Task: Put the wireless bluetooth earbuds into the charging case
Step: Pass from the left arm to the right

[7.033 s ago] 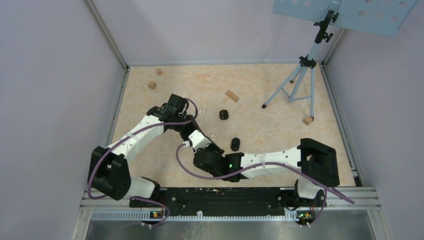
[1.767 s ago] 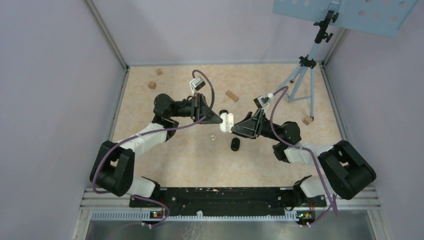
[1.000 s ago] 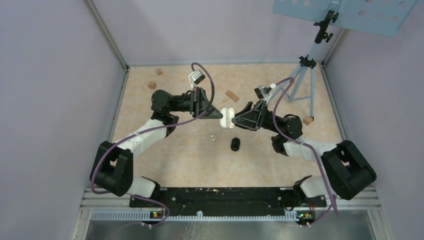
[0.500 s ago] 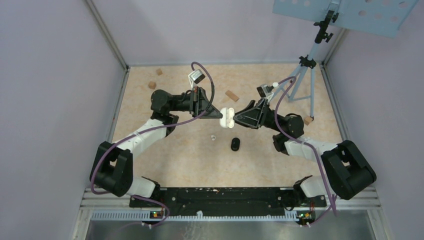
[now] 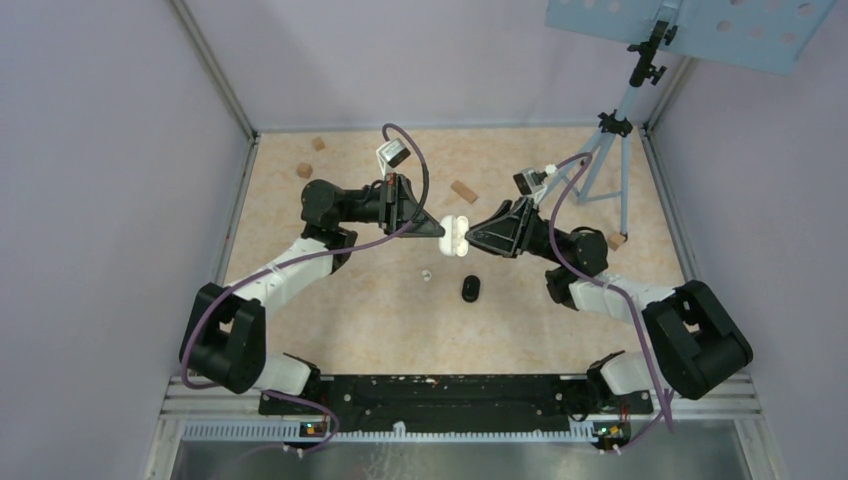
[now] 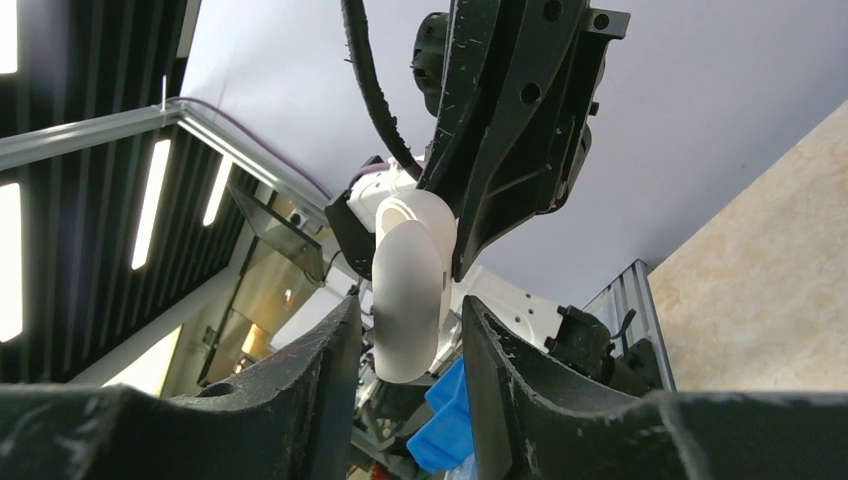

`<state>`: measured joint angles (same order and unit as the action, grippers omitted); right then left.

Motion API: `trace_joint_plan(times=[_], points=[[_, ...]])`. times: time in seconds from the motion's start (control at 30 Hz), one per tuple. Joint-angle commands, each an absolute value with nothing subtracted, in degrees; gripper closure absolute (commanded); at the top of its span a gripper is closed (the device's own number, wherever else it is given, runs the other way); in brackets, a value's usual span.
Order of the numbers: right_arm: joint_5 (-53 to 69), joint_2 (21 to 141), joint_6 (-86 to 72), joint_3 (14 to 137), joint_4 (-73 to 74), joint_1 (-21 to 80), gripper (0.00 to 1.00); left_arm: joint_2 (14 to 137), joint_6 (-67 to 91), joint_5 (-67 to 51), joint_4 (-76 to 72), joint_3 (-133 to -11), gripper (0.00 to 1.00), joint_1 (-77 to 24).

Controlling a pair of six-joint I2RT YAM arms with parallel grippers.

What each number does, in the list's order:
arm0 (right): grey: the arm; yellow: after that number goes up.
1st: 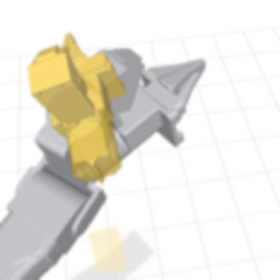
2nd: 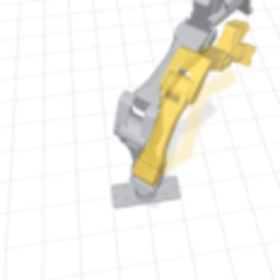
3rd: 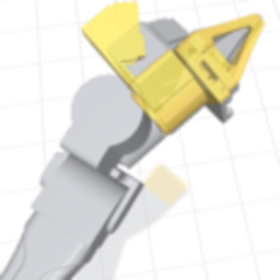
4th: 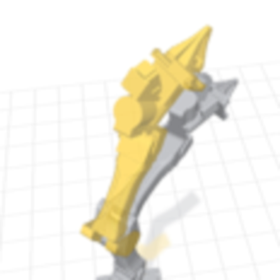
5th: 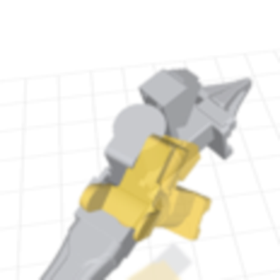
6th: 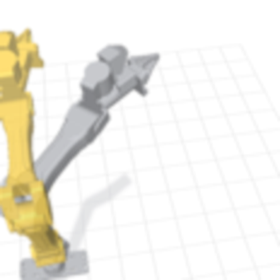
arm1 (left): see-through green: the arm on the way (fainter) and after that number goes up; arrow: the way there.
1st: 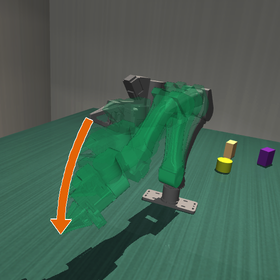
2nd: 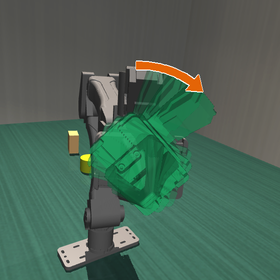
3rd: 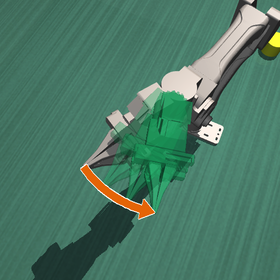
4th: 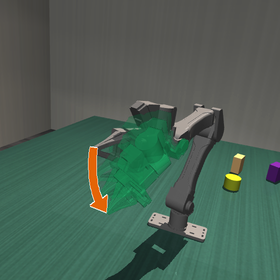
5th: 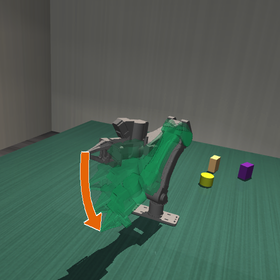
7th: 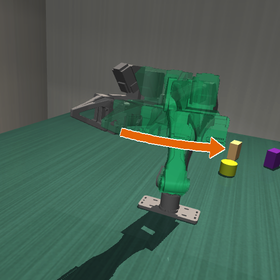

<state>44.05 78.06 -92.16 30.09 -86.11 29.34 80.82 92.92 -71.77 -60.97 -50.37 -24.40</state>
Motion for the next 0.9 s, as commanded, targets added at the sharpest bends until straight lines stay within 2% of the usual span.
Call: trace_joint_plan(times=[0.0,0.23,0.37,0.53,0.8,0.87], points=[[44.1,77.1,-92.5,31.9,-98.7,28.8,0.60,78.7,93.0,-72.2,-65.0,-52.1,1.00,-24.3],[44.6,77.1,-93.2,32.0,-98.7,28.8,0.60,78.8,93.0,-72.1,-65.2,-51.6,1.00,-24.3],[44.4,77.4,-93.7,32.0,-98.7,28.8,0.72,78.9,93.1,-72.2,-65.4,-51.5,1.00,-24.2],[44.7,77.3,-94.2,32.3,-98.8,28.7,0.78,79.0,93.0,-72.1,-65.1,-51.3,1.00,-24.3],[44.1,77.5,-94.5,31.4,-98.7,28.7,0.99,79.3,91.5,-71.9,-63.8,-51.0,1.00,-24.3],[44.0,77.5,-94.5,31.1,-98.6,28.8,1.00,79.4,90.3,-71.9,-62.7,-51.1,1.00,-24.3]])
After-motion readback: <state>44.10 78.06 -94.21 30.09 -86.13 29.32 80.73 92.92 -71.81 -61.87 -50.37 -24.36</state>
